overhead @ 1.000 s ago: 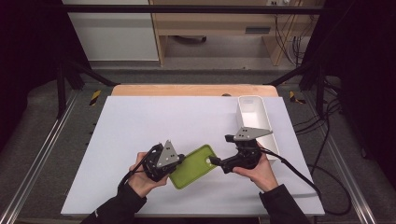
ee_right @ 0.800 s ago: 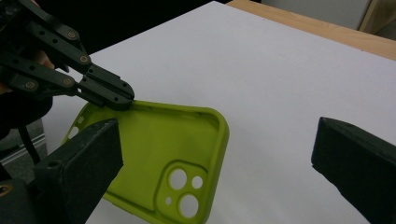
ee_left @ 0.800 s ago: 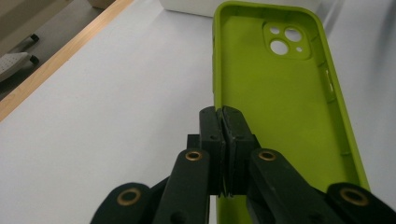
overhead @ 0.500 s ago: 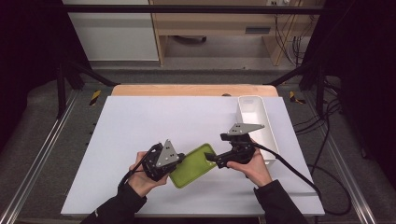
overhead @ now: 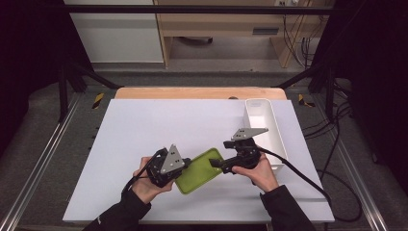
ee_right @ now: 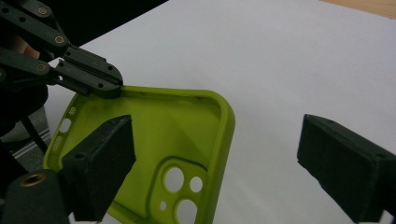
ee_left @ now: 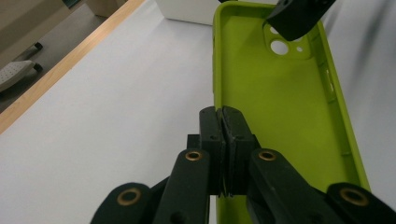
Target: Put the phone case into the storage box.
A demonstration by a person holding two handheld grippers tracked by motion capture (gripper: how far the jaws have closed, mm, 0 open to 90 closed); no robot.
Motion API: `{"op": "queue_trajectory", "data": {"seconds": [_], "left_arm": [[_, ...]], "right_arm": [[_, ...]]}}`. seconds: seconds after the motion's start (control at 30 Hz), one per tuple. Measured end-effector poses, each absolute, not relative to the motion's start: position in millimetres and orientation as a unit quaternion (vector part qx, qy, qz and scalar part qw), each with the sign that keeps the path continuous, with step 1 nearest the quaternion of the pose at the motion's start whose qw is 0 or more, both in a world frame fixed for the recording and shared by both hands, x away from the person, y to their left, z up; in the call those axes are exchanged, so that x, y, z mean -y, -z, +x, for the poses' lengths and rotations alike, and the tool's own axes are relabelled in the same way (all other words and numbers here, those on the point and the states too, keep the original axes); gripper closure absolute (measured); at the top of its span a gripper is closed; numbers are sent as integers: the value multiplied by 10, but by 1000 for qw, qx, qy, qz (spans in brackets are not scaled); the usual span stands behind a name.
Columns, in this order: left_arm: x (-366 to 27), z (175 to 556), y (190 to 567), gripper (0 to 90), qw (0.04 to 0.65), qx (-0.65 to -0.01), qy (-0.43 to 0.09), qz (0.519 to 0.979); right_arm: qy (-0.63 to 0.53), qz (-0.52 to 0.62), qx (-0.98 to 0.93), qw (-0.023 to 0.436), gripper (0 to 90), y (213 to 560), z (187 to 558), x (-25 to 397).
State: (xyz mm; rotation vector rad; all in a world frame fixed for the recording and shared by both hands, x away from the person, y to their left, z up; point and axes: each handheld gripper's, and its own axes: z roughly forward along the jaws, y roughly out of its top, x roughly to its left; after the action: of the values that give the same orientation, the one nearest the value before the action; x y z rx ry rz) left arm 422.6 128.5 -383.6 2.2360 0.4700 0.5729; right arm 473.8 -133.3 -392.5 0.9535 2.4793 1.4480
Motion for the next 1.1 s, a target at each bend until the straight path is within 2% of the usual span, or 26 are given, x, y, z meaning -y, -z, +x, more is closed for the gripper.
{"op": "queue_trajectory", "data": {"seconds": [0.23, 0.53, 0.6, 0.73, 0.97, 1.1], "left_arm": [[-1269, 4208, 3834, 881, 381, -178, -227, 879], [-1260, 4197, 3834, 881, 383, -175, -229, 878], [-1255, 4194, 3835, 881, 382, -174, -229, 879], [-1249, 4184, 3831, 881, 381, -170, -230, 879], [-1233, 4172, 3837, 881, 381, -166, -230, 880], [-1233, 4169, 3834, 881, 381, -164, -231, 880]], "right_arm": [[-474, 315, -821, 55, 217, 3931, 4736, 1338], [-466, 316, -825, 53, 282, 3937, 4739, 1341], [-466, 314, -826, 53, 337, 3938, 4739, 1344], [-464, 313, -827, 49, 352, 3942, 4743, 1343], [-456, 316, -831, 31, 421, 3938, 4741, 1349], [-457, 315, -832, 6, 486, 3938, 4739, 1346]]}}
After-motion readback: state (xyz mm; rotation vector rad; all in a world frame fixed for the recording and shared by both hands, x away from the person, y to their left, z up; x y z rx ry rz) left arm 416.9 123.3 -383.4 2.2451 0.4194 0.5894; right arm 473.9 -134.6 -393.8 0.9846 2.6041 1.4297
